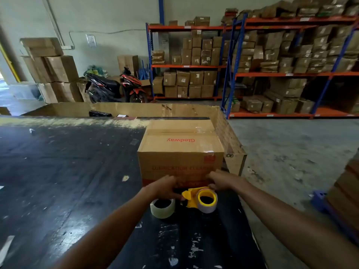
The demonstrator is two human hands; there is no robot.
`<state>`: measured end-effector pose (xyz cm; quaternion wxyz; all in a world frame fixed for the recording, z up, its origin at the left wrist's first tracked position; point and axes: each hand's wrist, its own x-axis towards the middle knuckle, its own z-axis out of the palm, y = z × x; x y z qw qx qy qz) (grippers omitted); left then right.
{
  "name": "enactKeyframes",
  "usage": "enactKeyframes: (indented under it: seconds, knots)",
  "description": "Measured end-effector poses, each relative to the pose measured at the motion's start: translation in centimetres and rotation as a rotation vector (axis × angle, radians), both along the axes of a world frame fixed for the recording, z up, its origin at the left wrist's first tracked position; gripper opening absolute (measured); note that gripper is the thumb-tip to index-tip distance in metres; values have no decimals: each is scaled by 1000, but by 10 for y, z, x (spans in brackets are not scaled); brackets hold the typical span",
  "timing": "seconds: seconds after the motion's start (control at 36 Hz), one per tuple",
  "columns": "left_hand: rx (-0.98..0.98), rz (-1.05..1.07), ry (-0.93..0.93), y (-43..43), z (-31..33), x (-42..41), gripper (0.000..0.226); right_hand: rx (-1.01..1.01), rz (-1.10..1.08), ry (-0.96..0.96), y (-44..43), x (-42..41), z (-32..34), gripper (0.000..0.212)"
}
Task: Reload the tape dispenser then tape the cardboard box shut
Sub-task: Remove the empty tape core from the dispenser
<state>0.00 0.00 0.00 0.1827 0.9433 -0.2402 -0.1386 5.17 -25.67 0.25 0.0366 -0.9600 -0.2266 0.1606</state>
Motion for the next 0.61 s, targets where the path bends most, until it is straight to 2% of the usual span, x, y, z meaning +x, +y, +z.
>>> enactKeyframes:
  seconds: [0.06,0.14,0.25,0.47,0.61]
  knots:
    - [21,22,8,-4,-6,-1,68,-4,-3,30,0,-3,-6,31]
    - [27,36,19,-8,-21,-3,69,-24,-3,68,2,-10,-14,16]
    - [151,29,-78,-13,-35,1,54,-16,-45,77,2,-14,-25,35]
    - [187,43,-207,-22,-48,4,45,-83,-21,16,4,-8,-41,29]
    - [107,-2,-282,-15,-45,5,37,-65,-7,118,6,-5,-25,28]
